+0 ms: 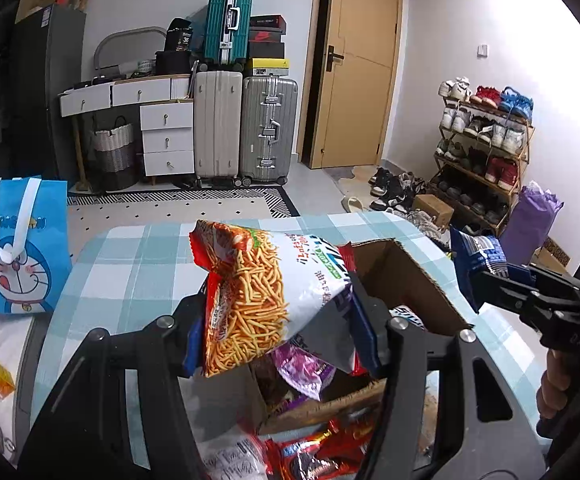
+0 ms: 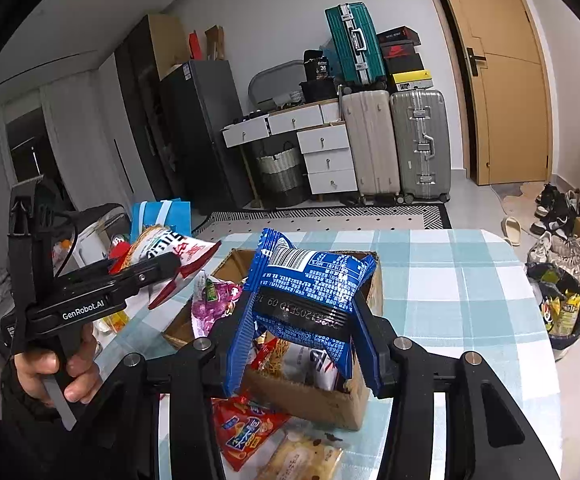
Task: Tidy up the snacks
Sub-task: 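Lower both held packets down into the box, then open both grippers to drop the packets and pull back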
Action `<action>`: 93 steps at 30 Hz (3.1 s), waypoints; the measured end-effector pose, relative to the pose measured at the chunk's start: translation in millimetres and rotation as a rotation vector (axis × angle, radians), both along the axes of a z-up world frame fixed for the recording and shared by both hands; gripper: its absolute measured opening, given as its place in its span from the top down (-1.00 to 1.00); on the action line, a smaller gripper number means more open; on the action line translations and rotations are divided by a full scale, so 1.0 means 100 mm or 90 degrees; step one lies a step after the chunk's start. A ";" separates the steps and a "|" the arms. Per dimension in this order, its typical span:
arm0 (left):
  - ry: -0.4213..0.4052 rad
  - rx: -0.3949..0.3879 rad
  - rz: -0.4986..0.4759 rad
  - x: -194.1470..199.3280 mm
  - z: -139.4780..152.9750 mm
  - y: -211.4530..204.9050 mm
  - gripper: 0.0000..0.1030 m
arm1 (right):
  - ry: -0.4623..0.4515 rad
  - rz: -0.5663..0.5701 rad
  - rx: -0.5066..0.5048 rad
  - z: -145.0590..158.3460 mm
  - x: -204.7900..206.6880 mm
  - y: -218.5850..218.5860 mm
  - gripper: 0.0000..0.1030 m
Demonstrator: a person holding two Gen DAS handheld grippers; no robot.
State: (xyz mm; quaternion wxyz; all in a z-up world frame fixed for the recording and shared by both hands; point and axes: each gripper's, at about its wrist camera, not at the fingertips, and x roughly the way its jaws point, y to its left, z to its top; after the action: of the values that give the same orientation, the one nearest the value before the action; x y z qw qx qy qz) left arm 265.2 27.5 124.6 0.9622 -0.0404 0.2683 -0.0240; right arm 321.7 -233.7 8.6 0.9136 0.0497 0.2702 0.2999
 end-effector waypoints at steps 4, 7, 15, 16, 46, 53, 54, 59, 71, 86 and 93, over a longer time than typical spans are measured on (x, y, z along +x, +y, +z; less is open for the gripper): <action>0.002 0.011 -0.008 0.17 -0.05 -0.03 -0.08 | 0.004 0.007 -0.009 -0.05 0.08 0.07 0.10; 0.005 0.017 -0.014 0.32 -0.10 -0.05 -0.08 | 0.004 0.008 -0.021 -0.08 0.13 0.14 0.10; 0.036 0.009 -0.045 0.63 -0.37 -0.15 -0.08 | 0.009 0.013 -0.040 -0.18 0.29 0.23 0.10; 0.036 0.012 -0.048 0.66 -0.40 -0.17 -0.08 | 0.010 0.013 -0.041 -0.19 0.30 0.23 0.10; 0.027 -0.007 -0.061 0.83 -0.48 -0.23 -0.08 | 0.026 0.009 -0.059 -0.39 0.56 0.31 0.09; 0.045 -0.013 -0.058 0.77 -0.58 -0.18 -0.08 | 0.032 0.006 -0.067 -0.42 0.61 0.38 0.08; 0.047 -0.014 -0.059 0.76 -0.59 -0.18 -0.08 | 0.035 0.004 -0.068 -0.43 0.62 0.38 0.05; 0.054 -0.011 -0.063 0.74 -0.61 -0.18 -0.09 | 0.018 -0.009 -0.063 -0.38 0.55 0.31 -0.05; 0.032 -0.028 -0.058 0.40 -0.41 -0.17 -0.72 | -0.006 -0.035 -0.061 -0.25 0.23 -0.02 -0.94; 0.041 0.003 0.001 -0.62 -0.56 0.09 -0.99 | 0.049 -0.047 -0.081 -0.60 -0.18 -0.19 -0.99; 0.068 0.021 0.017 -0.82 -0.77 0.18 -0.99 | 0.074 -0.050 -0.090 -0.71 -0.29 -0.21 -0.99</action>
State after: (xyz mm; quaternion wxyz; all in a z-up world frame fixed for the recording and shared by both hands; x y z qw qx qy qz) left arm 183.4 45.2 47.1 0.9473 -0.0290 0.3191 -0.0047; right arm 292.4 -254.2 -62.9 0.9085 0.0126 0.3412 0.2409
